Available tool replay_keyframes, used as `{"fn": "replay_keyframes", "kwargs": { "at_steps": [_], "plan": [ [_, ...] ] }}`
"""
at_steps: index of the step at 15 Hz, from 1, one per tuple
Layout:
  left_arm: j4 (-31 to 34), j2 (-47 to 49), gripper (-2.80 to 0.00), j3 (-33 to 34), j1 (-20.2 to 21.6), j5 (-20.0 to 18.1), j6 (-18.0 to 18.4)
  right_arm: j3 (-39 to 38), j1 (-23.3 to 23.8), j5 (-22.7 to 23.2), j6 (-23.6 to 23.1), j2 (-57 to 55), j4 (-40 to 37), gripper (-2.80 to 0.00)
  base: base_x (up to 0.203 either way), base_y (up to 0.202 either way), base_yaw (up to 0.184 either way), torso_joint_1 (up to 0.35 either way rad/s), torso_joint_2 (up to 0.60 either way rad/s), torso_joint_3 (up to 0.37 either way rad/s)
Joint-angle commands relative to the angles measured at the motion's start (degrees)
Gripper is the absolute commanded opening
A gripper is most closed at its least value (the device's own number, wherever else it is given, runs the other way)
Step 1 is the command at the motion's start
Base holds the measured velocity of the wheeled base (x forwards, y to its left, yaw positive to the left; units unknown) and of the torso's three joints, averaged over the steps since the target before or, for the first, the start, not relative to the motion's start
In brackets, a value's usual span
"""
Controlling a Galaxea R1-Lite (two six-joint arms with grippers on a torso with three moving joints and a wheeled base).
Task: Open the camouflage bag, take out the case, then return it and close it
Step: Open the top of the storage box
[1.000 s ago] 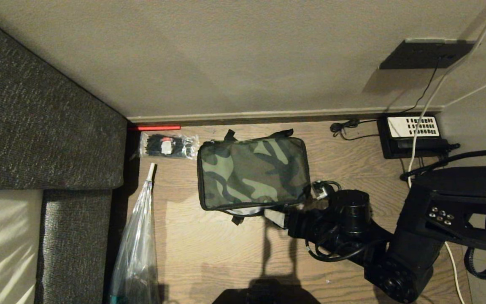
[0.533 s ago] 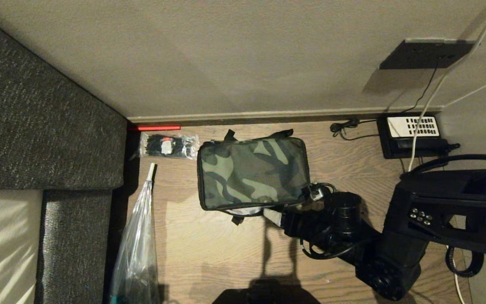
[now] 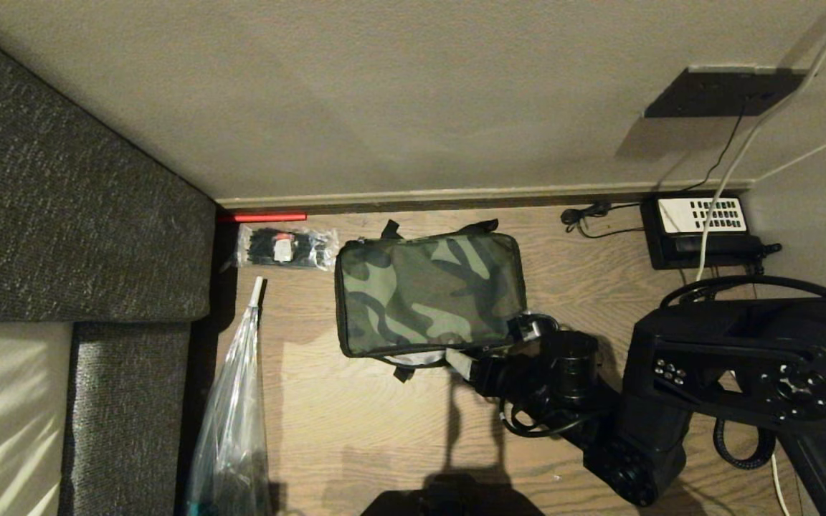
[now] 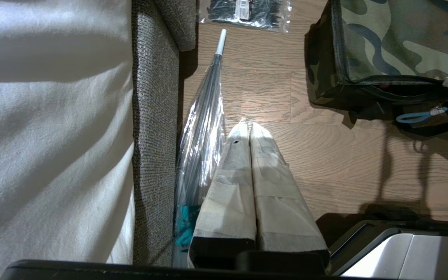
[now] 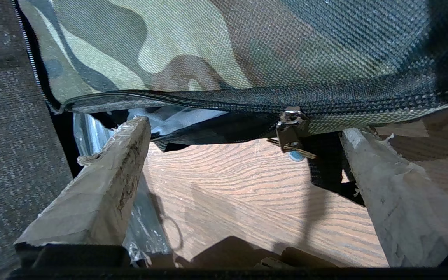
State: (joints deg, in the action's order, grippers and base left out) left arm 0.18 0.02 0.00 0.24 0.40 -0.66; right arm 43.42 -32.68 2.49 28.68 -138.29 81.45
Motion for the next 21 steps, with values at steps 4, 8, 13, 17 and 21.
{"fn": "replay_keyframes", "kwargs": {
  "at_steps": [4, 8, 13, 17, 21],
  "plan": [
    [-0.01, -0.02, -2.80, 0.18, 0.02, 0.04, -0.04, 0.62, -0.01, -1.00, 0.16, -2.21, 2.06, -2.80, 0.000, 0.000, 0.000, 0.000, 0.00, 0.000],
    [-0.01, -0.03, -2.80, 0.18, 0.02, 0.04, -0.04, 1.58, -0.10, -1.35, -3.28, -3.57, 3.11, -2.80, 0.000, 0.000, 0.000, 0.000, 0.00, 0.000],
    [-0.01, -0.02, -2.80, 0.18, 0.02, 0.04, -0.13, 0.62, -0.01, -1.44, -3.55, -3.22, 3.11, -2.80, 0.000, 0.000, 0.000, 0.000, 0.00, 0.000],
    [-0.01, -0.02, -2.80, 0.18, 0.02, 0.04, -0.04, -3.47, 0.21, -1.03, -6.09, -0.88, 3.18, -2.80, 0.000, 0.000, 0.000, 0.000, 0.00, 0.000],
    [-0.01, -0.10, -2.80, 0.18, 0.02, 0.04, -0.04, -8.16, 2.51, -0.24, -8.76, 2.93, 3.19, -2.80, 0.000, 0.000, 0.000, 0.000, 0.00, 0.000]
  ]
}}
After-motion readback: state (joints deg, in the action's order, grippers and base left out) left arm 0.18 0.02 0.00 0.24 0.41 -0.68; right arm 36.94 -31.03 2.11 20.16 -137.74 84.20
